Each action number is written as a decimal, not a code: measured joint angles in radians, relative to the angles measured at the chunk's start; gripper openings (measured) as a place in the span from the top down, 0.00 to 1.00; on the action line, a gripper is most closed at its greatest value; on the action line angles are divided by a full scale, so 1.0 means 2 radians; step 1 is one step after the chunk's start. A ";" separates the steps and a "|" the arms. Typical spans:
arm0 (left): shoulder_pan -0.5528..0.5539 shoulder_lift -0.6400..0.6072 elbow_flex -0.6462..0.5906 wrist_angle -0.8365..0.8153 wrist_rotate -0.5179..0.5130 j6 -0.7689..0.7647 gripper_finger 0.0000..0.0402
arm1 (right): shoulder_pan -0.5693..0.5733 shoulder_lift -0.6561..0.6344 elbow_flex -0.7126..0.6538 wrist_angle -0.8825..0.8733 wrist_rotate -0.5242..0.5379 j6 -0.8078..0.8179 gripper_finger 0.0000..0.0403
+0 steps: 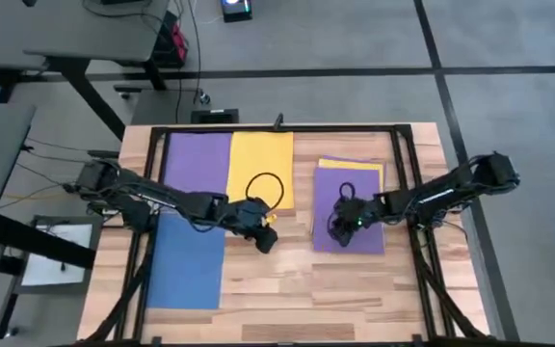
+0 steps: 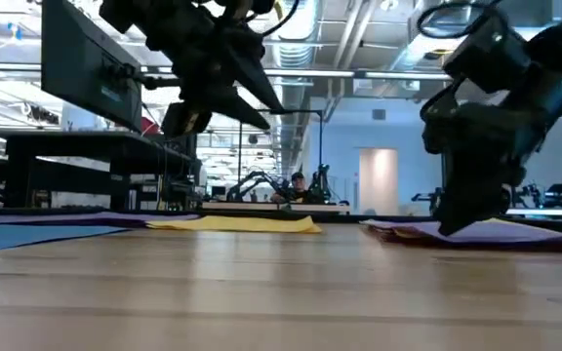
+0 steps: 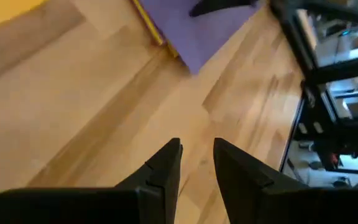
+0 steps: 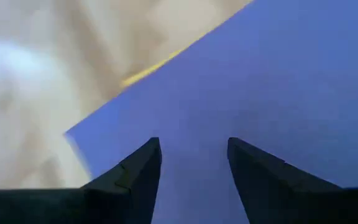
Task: Organize paper
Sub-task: Stack the purple colored paper on top of the other purple colored paper
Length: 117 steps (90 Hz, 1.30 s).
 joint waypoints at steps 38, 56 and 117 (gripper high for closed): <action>-0.005 -0.001 0.000 0.035 -0.002 0.047 0.80 | 0.065 -0.040 0.036 0.097 -0.116 0.107 0.56; -0.026 0.021 0.030 0.062 -0.031 0.132 0.80 | 0.151 -0.103 0.082 -0.029 0.066 0.164 0.56; -0.056 0.441 0.531 -0.159 -0.055 0.054 0.80 | 0.301 -0.098 0.146 -0.538 0.282 0.398 0.56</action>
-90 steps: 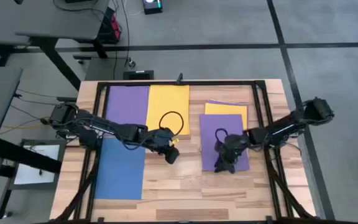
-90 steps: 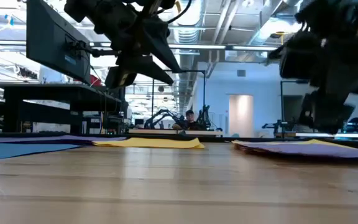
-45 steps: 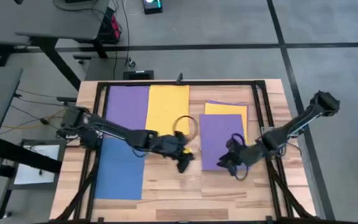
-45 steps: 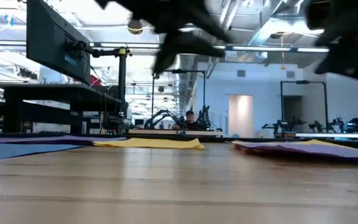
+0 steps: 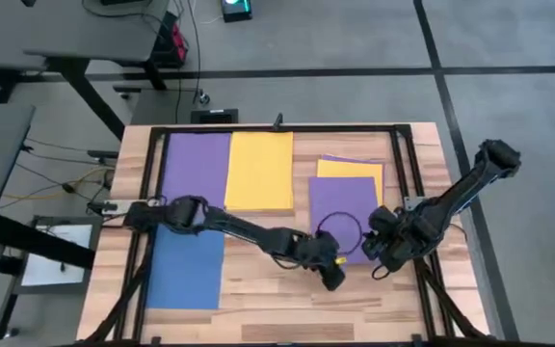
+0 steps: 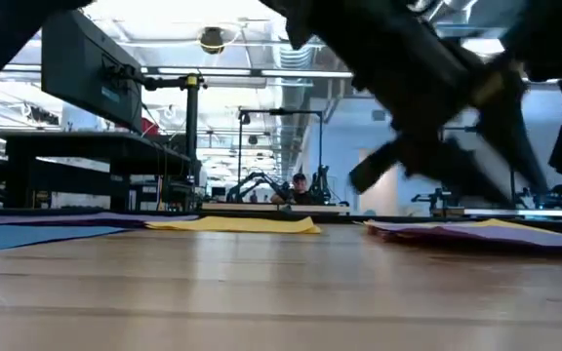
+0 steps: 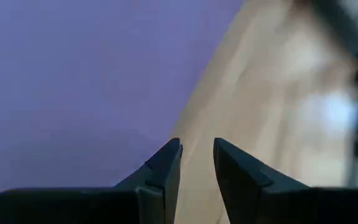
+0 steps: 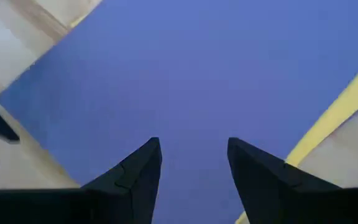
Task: Organize paper
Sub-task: Stack the purple colored paper on top of the other purple colored paper
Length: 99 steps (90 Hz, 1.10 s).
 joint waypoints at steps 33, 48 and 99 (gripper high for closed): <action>-0.063 0.013 0.031 -0.143 0.034 -0.095 0.80 | 0.080 0.036 0.000 0.075 -0.024 0.003 0.56; -0.070 -0.010 0.045 -0.167 0.008 -0.073 0.80 | 0.084 0.083 0.000 0.122 -0.023 0.004 0.56; -0.050 -0.097 0.051 -0.290 -0.024 0.058 0.80 | 0.072 0.194 0.010 0.465 -0.097 -0.074 0.56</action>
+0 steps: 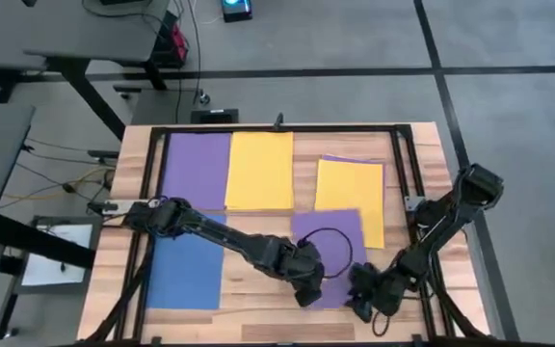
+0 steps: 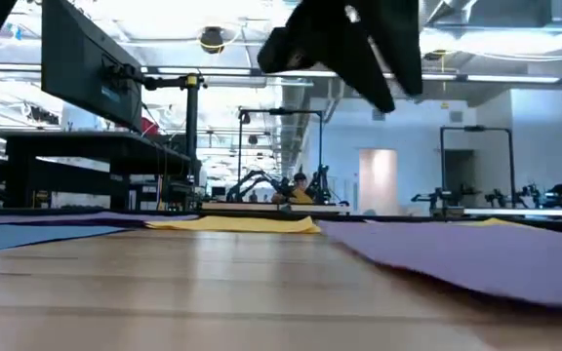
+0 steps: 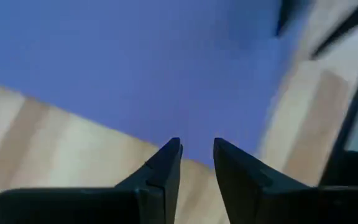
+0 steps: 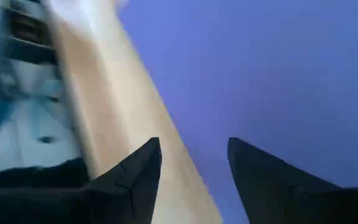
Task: Organize paper
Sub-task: Stack the purple colored paper on top of the other purple colored paper
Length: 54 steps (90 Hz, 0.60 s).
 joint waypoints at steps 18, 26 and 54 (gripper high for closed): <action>-0.003 -0.011 -0.010 0.017 0.005 0.037 0.80 | 0.013 -0.069 0.033 -0.192 0.005 0.158 0.56; -0.005 -0.010 -0.046 0.094 0.015 0.050 0.80 | 0.036 -0.091 0.038 -0.326 0.005 0.297 0.56; 0.001 -0.010 -0.210 0.362 0.038 -0.016 0.80 | 0.073 -0.074 -0.021 -0.307 -0.003 0.433 0.56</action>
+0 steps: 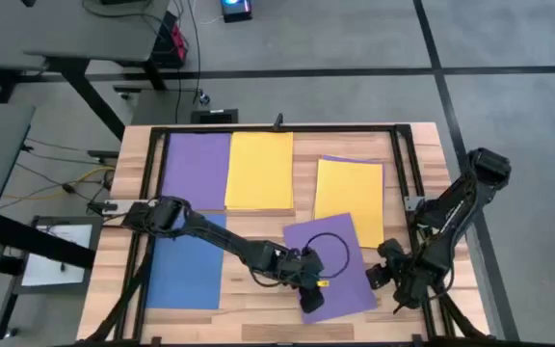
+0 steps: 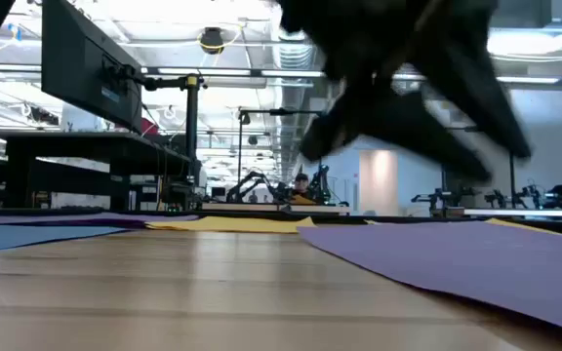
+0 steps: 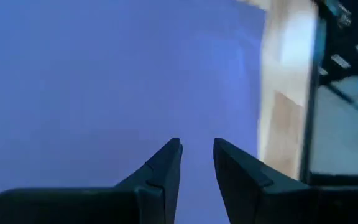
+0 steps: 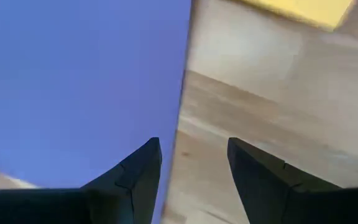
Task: Organize paper
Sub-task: Stack the purple colored paper on top of the other purple colored paper
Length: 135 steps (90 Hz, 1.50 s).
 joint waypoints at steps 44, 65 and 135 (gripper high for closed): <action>0.006 0.001 -0.036 -0.032 -0.010 0.038 0.80 | -0.003 0.014 -0.097 0.158 0.110 -0.093 0.56; 0.014 0.001 -0.036 -0.042 -0.010 0.050 0.80 | -0.021 0.015 -0.125 0.222 0.127 -0.128 0.57; 0.014 0.001 -0.035 -0.042 -0.010 0.078 0.80 | -0.009 0.021 -0.128 0.381 0.047 -0.249 0.56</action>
